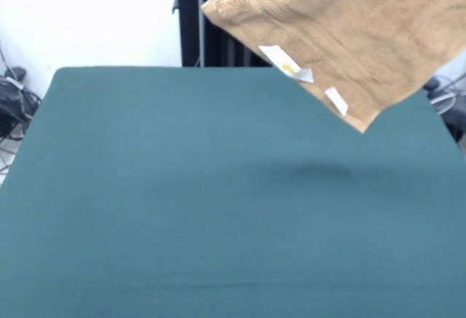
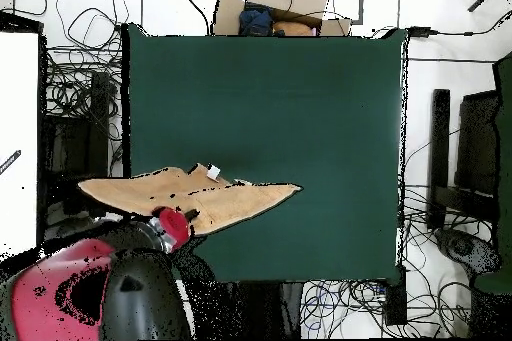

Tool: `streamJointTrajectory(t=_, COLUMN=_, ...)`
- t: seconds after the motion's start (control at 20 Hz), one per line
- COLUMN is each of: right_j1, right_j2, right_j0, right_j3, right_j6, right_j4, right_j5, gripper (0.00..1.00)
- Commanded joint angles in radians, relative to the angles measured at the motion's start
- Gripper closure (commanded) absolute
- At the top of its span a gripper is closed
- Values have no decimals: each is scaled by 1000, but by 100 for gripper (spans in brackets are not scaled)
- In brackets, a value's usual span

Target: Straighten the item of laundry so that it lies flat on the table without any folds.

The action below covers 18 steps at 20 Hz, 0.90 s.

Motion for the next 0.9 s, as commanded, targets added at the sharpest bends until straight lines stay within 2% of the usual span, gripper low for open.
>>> streamJointTrajectory(t=0.05, right_j1=-18, right_j2=-75, right_j0=33, right_j3=173, right_j6=341, right_j4=-62, right_j5=-93, gripper=100)
streamJointTrajectory(t=0.3, right_j1=-31, right_j2=-97, right_j0=52, right_j3=218, right_j6=392, right_j4=-61, right_j5=-166, gripper=100)
streamJointTrajectory(t=0.7, right_j1=-47, right_j2=-122, right_j0=41, right_j3=279, right_j6=373, right_j4=-21, right_j5=-251, gripper=100)
streamJointTrajectory(t=0.9, right_j1=-39, right_j2=-143, right_j0=50, right_j3=308, right_j6=431, right_j4=-39, right_j5=-329, gripper=100)
